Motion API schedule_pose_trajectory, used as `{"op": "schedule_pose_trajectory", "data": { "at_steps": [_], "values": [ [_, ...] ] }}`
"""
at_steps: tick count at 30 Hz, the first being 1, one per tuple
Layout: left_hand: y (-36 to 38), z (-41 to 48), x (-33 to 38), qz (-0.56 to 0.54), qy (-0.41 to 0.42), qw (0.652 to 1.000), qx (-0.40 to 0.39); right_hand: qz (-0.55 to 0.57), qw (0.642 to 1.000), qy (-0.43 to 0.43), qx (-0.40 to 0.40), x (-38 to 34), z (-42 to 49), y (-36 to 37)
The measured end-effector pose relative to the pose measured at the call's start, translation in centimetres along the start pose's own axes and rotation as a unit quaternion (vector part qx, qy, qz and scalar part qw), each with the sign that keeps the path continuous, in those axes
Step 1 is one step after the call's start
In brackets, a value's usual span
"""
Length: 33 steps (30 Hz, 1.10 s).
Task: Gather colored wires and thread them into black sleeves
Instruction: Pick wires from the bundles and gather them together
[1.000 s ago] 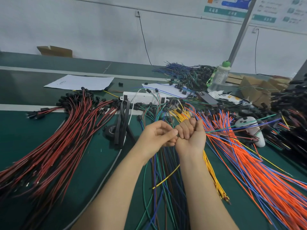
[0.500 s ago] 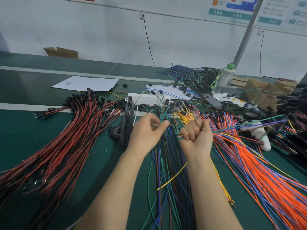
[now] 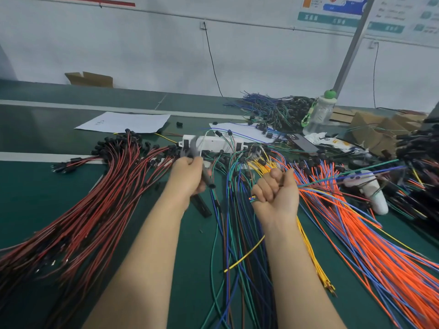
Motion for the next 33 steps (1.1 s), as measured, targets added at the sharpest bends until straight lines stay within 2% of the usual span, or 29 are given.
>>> {"op": "schedule_pose_trajectory", "data": {
  "at_steps": [1, 3, 7, 9, 11, 13, 15, 19, 23, 26, 28, 33],
  "values": [
    [1.0, -0.5, 0.0, -0.076, 0.005, 0.997, -0.032, -0.022, 1.000, 0.002, -0.005, 0.2, 0.0, 0.1],
    [2.8, -1.4, 0.0, -0.155, 0.032, 0.985, -0.070, -0.092, 0.996, 0.008, -0.018, 0.8, -0.1, 0.2],
    [4.4, -2.3, -0.8, -0.169, 0.088, 0.981, -0.036, -0.295, 0.954, 0.020, -0.047, 1.4, -0.3, 0.3],
    [4.6, -2.5, -0.9, -0.192, 0.102, 0.976, -0.029, -0.351, 0.934, 0.011, -0.065, 1.6, -0.4, 0.4],
    [4.8, -2.7, -1.3, -0.241, 0.093, 0.964, -0.069, -0.351, 0.934, 0.001, -0.071, 1.7, -0.3, 0.4],
    [5.4, -3.1, -1.6, -0.273, 0.080, 0.947, -0.148, -0.352, 0.934, 0.005, -0.061, 1.6, -0.2, 0.1],
    [5.8, -3.4, -2.0, -0.254, 0.081, 0.944, -0.197, -0.361, 0.931, 0.026, -0.053, 1.6, -0.2, -0.3],
    [4.7, -3.1, -2.3, -0.202, 0.099, 0.966, -0.127, -0.376, 0.924, 0.027, -0.066, 1.6, -0.3, -0.4],
    [3.6, -2.7, -2.4, -0.244, 0.098, 0.962, -0.076, -0.373, 0.921, -0.004, -0.114, 1.6, -0.2, 0.3],
    [3.5, -2.5, -2.9, -0.282, 0.070, 0.956, -0.052, -0.402, 0.907, -0.027, -0.119, 1.7, -0.2, 0.4],
    [4.1, -2.5, -3.4, -0.310, 0.041, 0.948, -0.060, -0.417, 0.900, -0.043, -0.117, 1.7, -0.3, 0.5],
    [6.2, -3.0, -3.7, -0.352, -0.026, 0.923, -0.151, -0.412, 0.904, -0.050, -0.103, 1.1, -0.4, 0.5]
  ]
}}
Point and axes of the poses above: each hand's wrist, its own z-axis towards the middle knuckle, its own y-axis out of the palm, x = y × z, the point moved 6 cm from there along z, towards the middle knuckle, and after that the axes turned 10 degrees about -y, right-handed, at the moved point
